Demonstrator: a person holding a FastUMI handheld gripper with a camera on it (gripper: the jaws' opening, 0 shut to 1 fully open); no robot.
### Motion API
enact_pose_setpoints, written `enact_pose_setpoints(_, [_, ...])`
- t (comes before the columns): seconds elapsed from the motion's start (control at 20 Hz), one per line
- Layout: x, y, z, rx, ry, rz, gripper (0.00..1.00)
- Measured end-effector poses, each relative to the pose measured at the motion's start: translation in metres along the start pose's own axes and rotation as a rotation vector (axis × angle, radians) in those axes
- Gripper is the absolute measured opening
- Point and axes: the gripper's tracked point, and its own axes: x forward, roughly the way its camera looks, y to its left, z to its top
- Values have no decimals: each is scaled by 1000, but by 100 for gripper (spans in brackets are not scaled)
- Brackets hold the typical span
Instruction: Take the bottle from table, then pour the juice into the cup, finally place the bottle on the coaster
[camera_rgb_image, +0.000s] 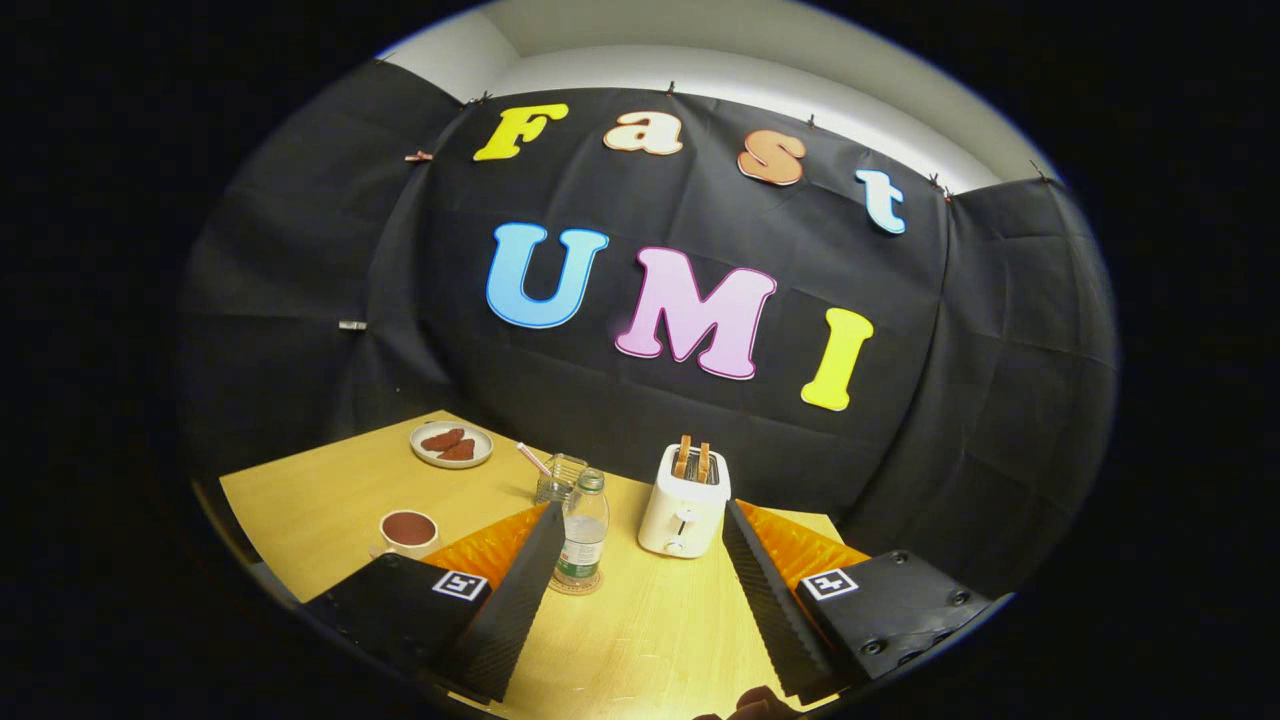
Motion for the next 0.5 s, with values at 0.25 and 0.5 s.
enact_pose_setpoints(0.25, [-23, 1, 17, 0, -21, -27, 97])
enact_pose_setpoints(0.5, [-36, -14, 35, -34, -44, -64, 97])
